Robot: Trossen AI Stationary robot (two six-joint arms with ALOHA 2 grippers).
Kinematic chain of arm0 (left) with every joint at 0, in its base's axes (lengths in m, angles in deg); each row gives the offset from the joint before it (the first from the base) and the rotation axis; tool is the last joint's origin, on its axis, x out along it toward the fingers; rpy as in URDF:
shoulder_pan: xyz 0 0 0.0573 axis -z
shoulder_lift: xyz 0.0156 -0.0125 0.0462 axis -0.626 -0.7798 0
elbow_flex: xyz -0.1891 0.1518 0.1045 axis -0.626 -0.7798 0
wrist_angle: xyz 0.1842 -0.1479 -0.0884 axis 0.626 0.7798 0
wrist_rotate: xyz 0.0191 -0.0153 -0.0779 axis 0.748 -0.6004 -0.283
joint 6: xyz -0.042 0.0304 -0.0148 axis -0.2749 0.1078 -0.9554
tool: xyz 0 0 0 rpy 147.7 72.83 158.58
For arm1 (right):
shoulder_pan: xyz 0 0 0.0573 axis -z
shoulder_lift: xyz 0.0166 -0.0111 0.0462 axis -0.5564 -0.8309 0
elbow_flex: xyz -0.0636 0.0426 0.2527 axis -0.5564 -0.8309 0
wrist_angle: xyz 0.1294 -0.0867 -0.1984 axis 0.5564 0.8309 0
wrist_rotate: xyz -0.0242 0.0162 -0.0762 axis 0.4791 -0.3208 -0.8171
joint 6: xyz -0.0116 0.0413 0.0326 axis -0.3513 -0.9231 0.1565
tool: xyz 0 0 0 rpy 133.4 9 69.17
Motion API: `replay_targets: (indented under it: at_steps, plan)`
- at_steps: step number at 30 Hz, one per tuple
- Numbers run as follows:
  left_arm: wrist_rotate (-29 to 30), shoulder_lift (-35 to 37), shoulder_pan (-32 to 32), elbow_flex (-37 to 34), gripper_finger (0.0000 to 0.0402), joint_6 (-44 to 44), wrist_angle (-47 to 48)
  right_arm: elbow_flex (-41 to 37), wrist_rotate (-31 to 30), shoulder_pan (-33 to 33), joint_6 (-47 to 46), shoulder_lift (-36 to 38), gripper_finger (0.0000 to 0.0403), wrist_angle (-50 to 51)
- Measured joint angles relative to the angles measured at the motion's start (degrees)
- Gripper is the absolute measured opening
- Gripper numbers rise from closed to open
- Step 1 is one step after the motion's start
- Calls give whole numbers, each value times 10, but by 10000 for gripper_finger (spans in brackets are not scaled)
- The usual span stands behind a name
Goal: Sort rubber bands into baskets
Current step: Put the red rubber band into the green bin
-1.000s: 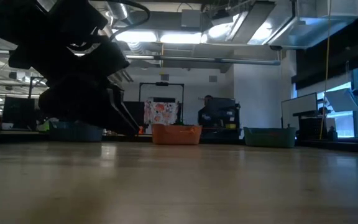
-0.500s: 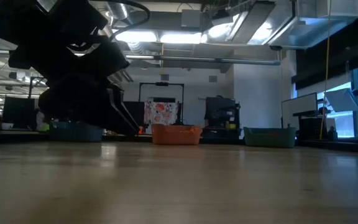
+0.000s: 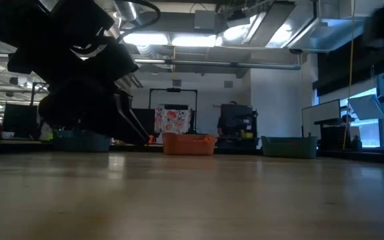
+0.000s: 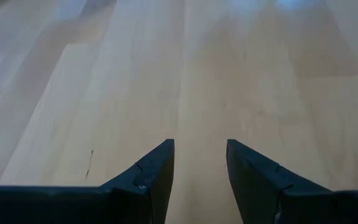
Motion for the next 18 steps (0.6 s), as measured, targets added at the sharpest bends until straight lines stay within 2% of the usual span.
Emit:
replay_targets:
  at_steps: [11, 18]
  plan:
    - [0, 22, 5, -3, 144, 7, -3, 33, -101, 99, 117, 1, 1, 33]
    - [0, 73, 5, -46, 144, 7, -17, 61, -219, 151, 119, 1, 2, 155]
